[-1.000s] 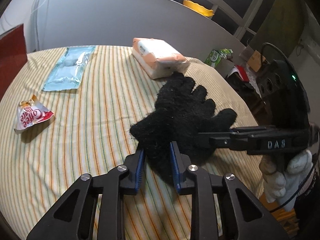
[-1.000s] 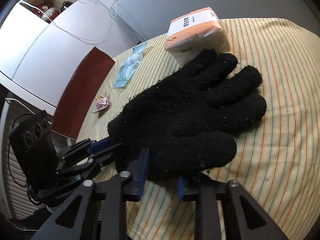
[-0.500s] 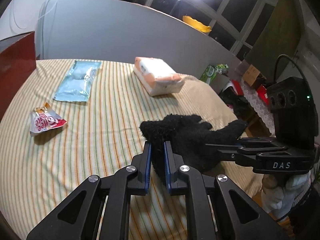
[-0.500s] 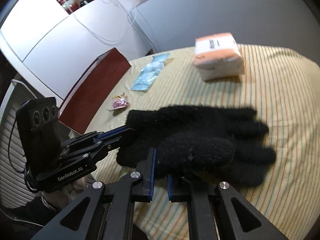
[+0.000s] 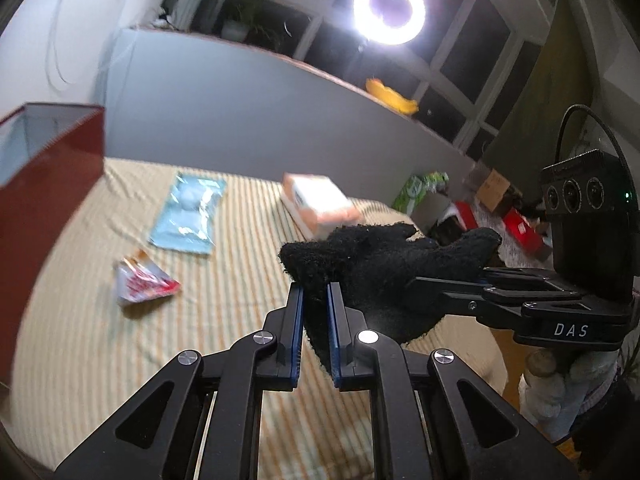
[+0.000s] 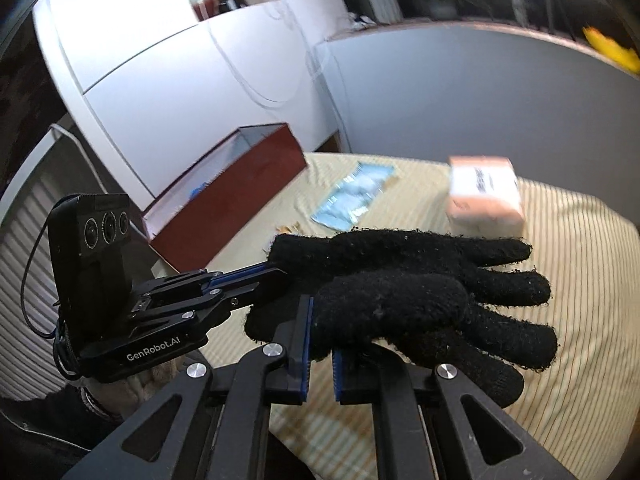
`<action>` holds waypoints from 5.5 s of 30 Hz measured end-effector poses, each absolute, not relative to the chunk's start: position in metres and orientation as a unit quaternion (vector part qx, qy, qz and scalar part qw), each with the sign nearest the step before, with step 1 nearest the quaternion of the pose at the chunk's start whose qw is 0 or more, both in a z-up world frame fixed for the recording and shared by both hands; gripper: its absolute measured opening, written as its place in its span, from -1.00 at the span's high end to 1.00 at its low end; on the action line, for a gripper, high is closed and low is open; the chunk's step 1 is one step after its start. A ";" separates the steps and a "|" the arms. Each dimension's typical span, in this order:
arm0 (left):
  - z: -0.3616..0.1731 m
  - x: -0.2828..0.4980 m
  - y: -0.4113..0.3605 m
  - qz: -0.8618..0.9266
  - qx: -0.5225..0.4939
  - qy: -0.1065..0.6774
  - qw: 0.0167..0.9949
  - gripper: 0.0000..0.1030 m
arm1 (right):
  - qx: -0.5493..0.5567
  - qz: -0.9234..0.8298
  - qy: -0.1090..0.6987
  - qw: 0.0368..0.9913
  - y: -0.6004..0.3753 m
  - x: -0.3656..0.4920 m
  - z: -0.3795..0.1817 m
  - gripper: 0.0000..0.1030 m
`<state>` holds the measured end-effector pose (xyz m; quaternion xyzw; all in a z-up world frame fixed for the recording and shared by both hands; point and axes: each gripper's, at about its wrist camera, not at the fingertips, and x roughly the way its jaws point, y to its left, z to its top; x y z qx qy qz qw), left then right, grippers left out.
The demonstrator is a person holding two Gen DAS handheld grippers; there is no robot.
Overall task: Organize soft objects
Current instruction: 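Lift the glove with both grippers and carry it over the shoebox, then open both grippers to release the glove into the shoebox, then move both grippers to the orange-and-white tissue pack, then close both grippers on the tissue pack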
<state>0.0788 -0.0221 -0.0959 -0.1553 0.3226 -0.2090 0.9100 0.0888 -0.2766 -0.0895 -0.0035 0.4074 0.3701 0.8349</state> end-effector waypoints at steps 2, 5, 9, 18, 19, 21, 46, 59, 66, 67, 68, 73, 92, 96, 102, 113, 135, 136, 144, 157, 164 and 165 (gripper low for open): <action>-0.089 0.075 -0.009 -0.200 -0.160 0.308 0.916 0.82 | -0.016 0.379 0.399 0.835 -0.265 0.087 -0.080 0.86; -0.078 0.069 0.014 -0.183 -0.171 0.289 0.924 0.82 | -0.036 0.395 0.386 0.833 -0.244 0.086 -0.064 0.86; -0.066 0.063 0.045 -0.157 -0.180 0.269 0.933 0.82 | -0.069 0.419 0.370 0.826 -0.204 0.089 -0.047 0.86; -0.045 0.051 0.123 -0.082 -0.197 0.221 0.952 0.82 | -0.118 0.475 0.335 0.805 -0.111 0.091 -0.013 0.86; -0.044 0.051 0.129 -0.074 -0.198 0.217 0.953 0.82 | -0.121 0.479 0.333 0.803 -0.101 0.092 -0.012 0.86; -0.041 0.050 0.146 -0.057 -0.205 0.207 0.955 0.82 | -0.128 0.491 0.327 0.797 -0.078 0.096 -0.007 0.86; -0.072 0.066 0.240 0.101 -0.216 0.225 0.945 0.82 | -0.182 0.521 0.370 0.747 0.076 0.150 -0.059 0.80; -0.069 0.061 0.232 0.105 -0.210 0.228 0.945 0.70 | -0.181 0.496 0.364 0.767 0.061 0.150 -0.058 -0.35; -0.062 0.048 0.222 0.103 -0.201 0.225 0.948 0.34 | -0.146 0.488 0.358 0.783 0.024 0.144 -0.048 -0.35; -0.061 0.047 0.220 0.104 -0.201 0.224 0.948 0.08 | -0.143 0.487 0.357 0.784 0.019 0.143 -0.047 -0.35; -0.060 0.045 0.218 0.106 -0.200 0.222 0.948 -0.03 | -0.135 0.484 0.356 0.788 0.010 0.141 -0.046 -0.35; -0.054 0.041 0.204 0.105 -0.182 0.222 0.952 -0.31 | -0.100 0.474 0.357 0.799 -0.027 0.137 -0.045 -0.36; -0.051 0.034 0.137 0.054 -0.133 0.235 0.961 -0.32 | 0.000 0.334 0.323 0.885 -0.219 0.124 -0.043 -0.36; -0.056 0.039 0.120 0.034 -0.132 0.246 0.960 -0.32 | 0.002 0.293 0.325 0.899 -0.259 0.118 -0.048 -0.37; -0.066 0.052 0.091 -0.004 -0.133 0.265 0.955 -0.32 | 0.017 0.241 0.341 0.908 -0.313 0.115 -0.064 -0.48; -0.078 0.093 0.016 -0.112 -0.127 0.300 0.939 -0.32 | 0.106 0.232 0.367 0.894 -0.376 0.135 -0.088 -0.48; -0.129 0.224 -0.103 -0.226 -0.129 0.409 0.875 -0.32 | 0.133 0.248 0.439 0.853 -0.370 0.253 -0.135 -0.13; -0.132 0.227 -0.105 -0.227 -0.131 0.413 0.872 -0.32 | 0.134 0.248 0.442 0.851 -0.369 0.257 -0.137 -0.11; -0.145 0.249 -0.116 -0.227 -0.137 0.431 0.863 -0.27 | 0.140 0.249 0.470 0.835 -0.364 0.282 -0.160 0.01; -0.148 0.253 -0.123 -0.234 -0.124 0.431 0.862 0.13 | 0.142 0.256 0.487 0.823 -0.355 0.288 -0.169 0.35; -0.134 0.235 -0.122 -0.233 -0.104 0.411 0.875 0.14 | 0.135 0.261 0.474 0.830 -0.353 0.270 -0.158 0.39; -0.132 0.231 -0.119 -0.234 -0.106 0.408 0.876 0.14 | 0.130 0.262 0.471 0.832 -0.352 0.266 -0.155 0.39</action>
